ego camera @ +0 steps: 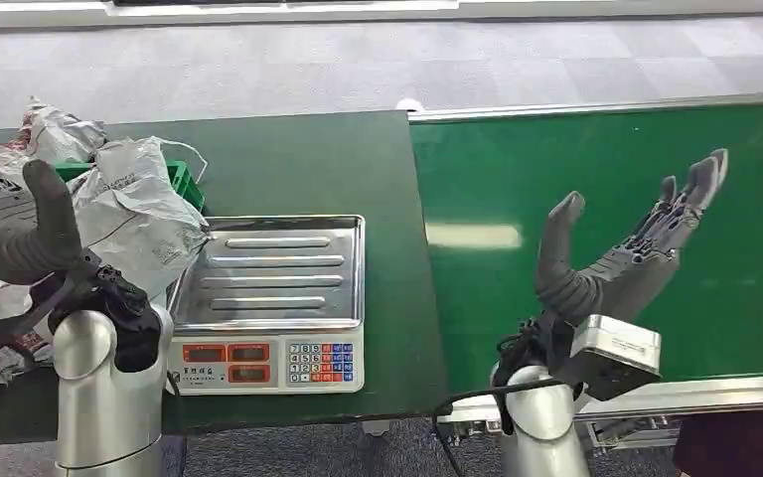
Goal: Moved the parcel from conveyor to table for the left to box.
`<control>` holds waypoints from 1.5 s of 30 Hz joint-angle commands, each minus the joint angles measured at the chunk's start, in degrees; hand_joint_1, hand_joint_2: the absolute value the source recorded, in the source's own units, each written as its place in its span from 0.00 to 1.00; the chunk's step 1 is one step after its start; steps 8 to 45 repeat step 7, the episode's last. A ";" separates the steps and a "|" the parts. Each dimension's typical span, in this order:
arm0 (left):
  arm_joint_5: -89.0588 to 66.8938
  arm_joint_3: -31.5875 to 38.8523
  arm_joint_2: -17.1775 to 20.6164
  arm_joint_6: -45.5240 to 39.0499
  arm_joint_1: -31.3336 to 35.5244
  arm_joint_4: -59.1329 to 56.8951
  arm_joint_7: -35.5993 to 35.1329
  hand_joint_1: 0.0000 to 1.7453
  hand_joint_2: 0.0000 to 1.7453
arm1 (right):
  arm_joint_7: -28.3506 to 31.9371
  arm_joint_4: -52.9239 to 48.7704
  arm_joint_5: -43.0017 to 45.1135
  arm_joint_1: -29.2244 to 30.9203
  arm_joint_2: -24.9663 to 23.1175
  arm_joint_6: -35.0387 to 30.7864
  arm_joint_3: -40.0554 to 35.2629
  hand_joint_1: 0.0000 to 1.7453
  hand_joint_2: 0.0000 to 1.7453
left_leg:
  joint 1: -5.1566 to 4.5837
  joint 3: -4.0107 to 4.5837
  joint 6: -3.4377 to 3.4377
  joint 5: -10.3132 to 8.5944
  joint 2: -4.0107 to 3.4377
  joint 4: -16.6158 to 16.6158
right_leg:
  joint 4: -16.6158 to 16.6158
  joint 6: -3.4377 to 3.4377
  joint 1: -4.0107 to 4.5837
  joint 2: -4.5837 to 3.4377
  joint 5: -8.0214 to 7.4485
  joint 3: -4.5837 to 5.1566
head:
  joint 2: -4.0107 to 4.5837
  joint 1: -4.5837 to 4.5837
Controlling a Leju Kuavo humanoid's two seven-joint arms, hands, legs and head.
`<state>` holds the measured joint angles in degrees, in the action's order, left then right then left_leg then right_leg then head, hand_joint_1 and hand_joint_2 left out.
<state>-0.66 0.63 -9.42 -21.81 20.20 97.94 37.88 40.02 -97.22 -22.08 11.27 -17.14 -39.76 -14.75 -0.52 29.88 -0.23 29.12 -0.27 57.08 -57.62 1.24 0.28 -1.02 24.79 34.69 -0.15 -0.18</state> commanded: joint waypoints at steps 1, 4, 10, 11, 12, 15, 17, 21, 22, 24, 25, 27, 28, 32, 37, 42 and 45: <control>0.62 -7.52 1.93 19.53 -7.57 2.14 -1.57 0.00 1.00 | -4.92 4.40 14.68 0.92 5.50 12.17 -5.84 0.00 1.00 | 0.00 -0.43 -0.12 -0.06 -0.06 -0.44 | 0.40 -0.17 -0.02 0.03 -0.07 -0.39 | 0.00 0.00; 1.22 -11.95 0.72 27.09 -12.55 2.27 -1.12 0.00 1.00 | -5.83 5.17 16.54 0.59 5.85 20.14 -6.18 0.00 1.00 | -0.03 -0.30 -0.03 -0.01 -0.04 -0.26 | 0.25 -0.12 -0.04 0.02 -0.01 -0.30 | 0.00 0.00; 4.22 -14.03 -0.40 35.48 -13.86 -1.26 0.35 0.00 1.00 | -2.53 4.39 18.27 -0.43 5.59 29.59 -6.66 0.00 1.00 | -0.03 -0.31 -0.04 0.03 0.04 -0.24 | 0.25 -0.14 -0.04 0.07 0.06 -0.32 | 0.00 0.00; 4.22 -14.03 -0.40 35.48 -13.86 -1.26 0.35 0.00 1.00 | -2.53 4.39 18.27 -0.43 5.59 29.59 -6.66 0.00 1.00 | -0.03 -0.31 -0.04 0.03 0.04 -0.24 | 0.25 -0.14 -0.04 0.07 0.06 -0.32 | 0.00 0.00; 4.22 -14.03 -0.40 35.48 -13.86 -1.26 0.35 0.00 1.00 | -2.53 4.39 18.27 -0.43 5.59 29.59 -6.66 0.00 1.00 | -0.03 -0.31 -0.04 0.03 0.04 -0.24 | 0.25 -0.14 -0.04 0.07 0.06 -0.32 | 0.00 0.00; 4.22 -14.03 -0.40 35.48 -13.86 -1.26 0.35 0.00 1.00 | -2.53 4.39 18.27 -0.43 5.59 29.59 -6.66 0.00 1.00 | -0.03 -0.31 -0.04 0.03 0.04 -0.24 | 0.25 -0.14 -0.04 0.07 0.06 -0.32 | 0.00 0.00; 4.22 -14.03 -0.40 35.48 -13.86 -1.26 0.35 0.00 1.00 | -2.53 4.39 18.27 -0.43 5.59 29.59 -6.66 0.00 1.00 | -0.03 -0.31 -0.04 0.03 0.04 -0.24 | 0.25 -0.14 -0.04 0.07 0.06 -0.32 | 0.00 0.00; 4.22 -14.03 -0.40 35.48 -13.86 -1.26 0.35 0.00 1.00 | -2.53 4.39 18.27 -0.43 5.59 29.59 -6.66 0.00 1.00 | -0.03 -0.31 -0.04 0.03 0.04 -0.24 | 0.25 -0.14 -0.04 0.07 0.06 -0.32 | 0.00 0.00; 4.22 -14.03 -0.40 35.48 -13.86 -1.26 0.35 0.00 1.00 | -2.53 4.39 18.27 -0.43 5.59 29.59 -6.66 0.00 1.00 | -0.03 -0.31 -0.04 0.03 0.04 -0.24 | 0.25 -0.14 -0.04 0.07 0.06 -0.32 | 0.00 0.00; 4.22 -14.03 -0.40 35.48 -13.86 -1.26 0.35 0.00 1.00 | -2.53 4.39 18.27 -0.43 5.59 29.59 -6.66 0.00 1.00 | -0.03 -0.31 -0.04 0.03 0.04 -0.24 | 0.25 -0.14 -0.04 0.07 0.06 -0.32 | 0.00 0.00; 4.22 -14.03 -0.40 35.48 -13.86 -1.26 0.35 0.00 1.00 | -2.53 4.39 18.27 -0.43 5.59 29.59 -6.66 0.00 1.00 | -0.03 -0.31 -0.04 0.03 0.04 -0.24 | 0.25 -0.14 -0.04 0.07 0.06 -0.32 | 0.00 0.00; 4.22 -14.03 -0.40 35.48 -13.86 -1.26 0.35 0.00 1.00 | -2.53 4.39 18.27 -0.43 5.59 29.59 -6.66 0.00 1.00 | -0.03 -0.31 -0.04 0.03 0.04 -0.24 | 0.25 -0.14 -0.04 0.07 0.06 -0.32 | 0.00 0.00; 4.22 -14.03 -0.40 35.48 -13.86 -1.26 0.35 0.00 1.00 | -2.53 4.39 18.27 -0.43 5.59 29.59 -6.66 0.00 1.00 | -0.03 -0.31 -0.04 0.03 0.04 -0.24 | 0.25 -0.14 -0.04 0.07 0.06 -0.32 | 0.00 0.00; 4.22 -14.03 -0.40 35.48 -13.86 -1.26 0.35 0.00 1.00 | -2.53 4.39 18.27 -0.43 5.59 29.59 -6.66 0.00 1.00 | -0.03 -0.31 -0.04 0.03 0.04 -0.24 | 0.25 -0.14 -0.04 0.07 0.06 -0.32 | 0.00 0.00; 4.22 -14.03 -0.40 35.48 -13.86 -1.26 0.35 0.00 1.00 | -2.53 4.39 18.27 -0.43 5.59 29.59 -6.66 0.00 1.00 | -0.03 -0.31 -0.04 0.03 0.04 -0.24 | 0.25 -0.14 -0.04 0.07 0.06 -0.32 | 0.00 0.00; 4.22 -14.03 -0.40 35.48 -13.86 -1.26 0.35 0.00 1.00 | -2.53 4.39 18.27 -0.43 5.59 29.59 -6.66 0.00 1.00 | -0.03 -0.31 -0.04 0.03 0.04 -0.24 | 0.25 -0.14 -0.04 0.07 0.06 -0.32 | 0.00 0.00; 4.22 -14.03 -0.40 35.48 -13.86 -1.26 0.35 0.00 1.00 | -2.53 4.39 18.27 -0.43 5.59 29.59 -6.66 0.00 1.00 | -0.03 -0.31 -0.04 0.03 0.04 -0.24 | 0.25 -0.14 -0.04 0.07 0.06 -0.32 | 0.00 0.00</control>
